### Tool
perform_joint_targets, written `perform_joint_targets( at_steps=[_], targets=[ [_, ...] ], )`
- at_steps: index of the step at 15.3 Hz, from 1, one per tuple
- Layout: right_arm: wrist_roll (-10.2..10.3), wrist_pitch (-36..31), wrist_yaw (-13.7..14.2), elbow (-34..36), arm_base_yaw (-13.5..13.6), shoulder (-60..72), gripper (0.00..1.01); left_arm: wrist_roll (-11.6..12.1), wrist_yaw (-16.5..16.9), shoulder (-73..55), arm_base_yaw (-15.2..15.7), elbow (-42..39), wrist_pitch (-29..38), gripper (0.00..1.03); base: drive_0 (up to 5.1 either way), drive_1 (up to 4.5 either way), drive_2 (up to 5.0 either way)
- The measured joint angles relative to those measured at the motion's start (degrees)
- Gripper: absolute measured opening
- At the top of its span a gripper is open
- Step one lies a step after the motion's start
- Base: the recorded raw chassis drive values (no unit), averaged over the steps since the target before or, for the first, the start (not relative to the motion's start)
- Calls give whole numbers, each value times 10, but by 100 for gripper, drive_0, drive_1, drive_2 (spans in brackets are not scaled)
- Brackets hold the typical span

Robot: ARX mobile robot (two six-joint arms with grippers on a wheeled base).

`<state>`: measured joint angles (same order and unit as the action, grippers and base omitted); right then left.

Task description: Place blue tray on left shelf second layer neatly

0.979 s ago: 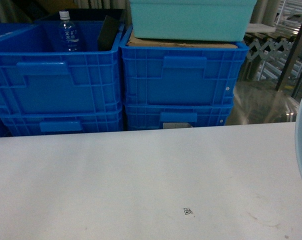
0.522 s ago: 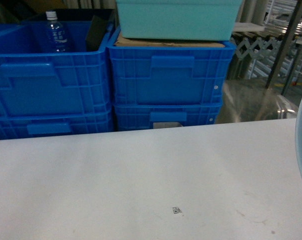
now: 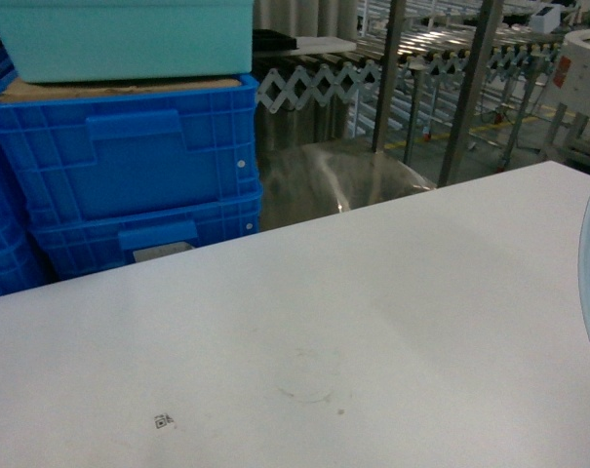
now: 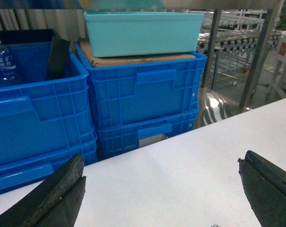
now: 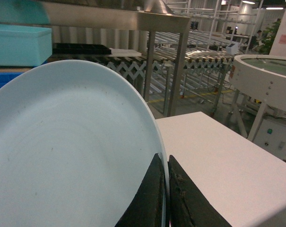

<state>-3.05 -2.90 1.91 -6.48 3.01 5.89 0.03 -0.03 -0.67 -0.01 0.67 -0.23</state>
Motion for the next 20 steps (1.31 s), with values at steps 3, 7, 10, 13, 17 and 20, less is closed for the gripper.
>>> perform_joint_targets(
  at_steps=[3, 7, 10, 13, 17, 20],
  targets=[
    [0, 0, 0, 0, 0, 0, 2, 0, 0, 0, 0, 0, 0, 98, -162, -162, -162],
    [0, 0, 0, 0, 0, 0, 2, 0, 0, 0, 0, 0, 0, 98, -169, -169, -169],
    [0, 0, 0, 0, 0, 0, 2, 0, 0, 0, 0, 0, 0, 98, -157, -157, -157],
    [0, 0, 0, 0, 0, 0, 2, 0, 0, 0, 0, 0, 0, 98, -173, -173, -173],
    [0, 0, 0, 0, 0, 0, 2, 0, 0, 0, 0, 0, 0, 98, -154, -154, -154],
    [0, 0, 0, 0, 0, 0, 2, 0, 0, 0, 0, 0, 0, 98, -160, -160, -160]
  ],
)
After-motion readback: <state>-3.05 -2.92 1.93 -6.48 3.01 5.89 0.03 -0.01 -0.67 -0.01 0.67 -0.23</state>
